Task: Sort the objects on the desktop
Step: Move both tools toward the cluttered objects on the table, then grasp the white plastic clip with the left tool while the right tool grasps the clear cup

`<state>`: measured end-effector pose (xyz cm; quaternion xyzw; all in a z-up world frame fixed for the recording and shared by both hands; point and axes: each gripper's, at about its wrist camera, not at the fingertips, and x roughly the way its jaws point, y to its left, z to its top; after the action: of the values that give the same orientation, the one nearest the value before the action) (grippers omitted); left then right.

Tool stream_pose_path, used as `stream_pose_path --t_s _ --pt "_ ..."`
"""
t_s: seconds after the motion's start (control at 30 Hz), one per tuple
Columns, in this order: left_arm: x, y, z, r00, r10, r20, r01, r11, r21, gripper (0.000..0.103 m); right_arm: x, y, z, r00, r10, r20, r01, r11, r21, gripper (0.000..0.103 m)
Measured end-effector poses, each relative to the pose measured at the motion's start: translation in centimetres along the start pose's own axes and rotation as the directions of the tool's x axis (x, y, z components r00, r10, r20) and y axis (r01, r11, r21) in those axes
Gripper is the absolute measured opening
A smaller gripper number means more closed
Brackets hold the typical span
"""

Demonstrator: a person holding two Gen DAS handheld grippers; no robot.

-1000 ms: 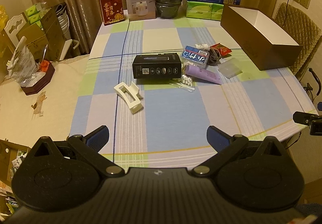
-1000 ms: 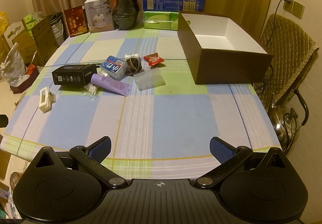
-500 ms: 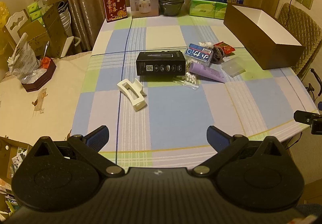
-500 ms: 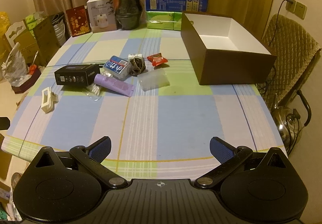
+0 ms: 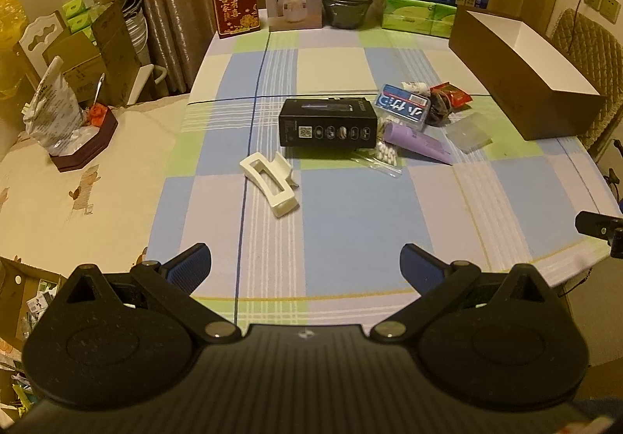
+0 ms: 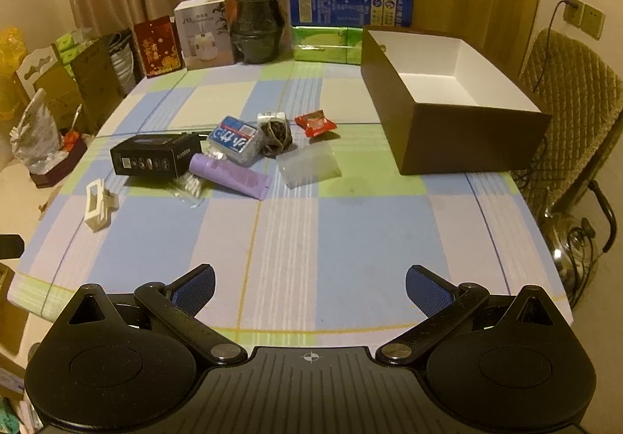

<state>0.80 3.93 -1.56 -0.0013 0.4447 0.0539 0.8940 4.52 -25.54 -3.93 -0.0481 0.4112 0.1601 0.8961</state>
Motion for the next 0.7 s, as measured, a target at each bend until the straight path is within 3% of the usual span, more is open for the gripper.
stream_pose_path --t_s 0.4,0.7 --pt "1.5 -0.1 1.4 0.999 0.043 -0.011 -0.044 0.997 -0.057 0.102 2.8 -1.2 2.5 0.997 0.068 0.021 -0.067 0.997 -0.034 0.101" --pt "3.3 -1.6 3.4 0.996 0.083 -0.024 -0.086 0.988 -0.129 0.102 5.9 -3.2 5.8 0.985 0.171 0.009 -0.169 0.98 -0.106 0.101"
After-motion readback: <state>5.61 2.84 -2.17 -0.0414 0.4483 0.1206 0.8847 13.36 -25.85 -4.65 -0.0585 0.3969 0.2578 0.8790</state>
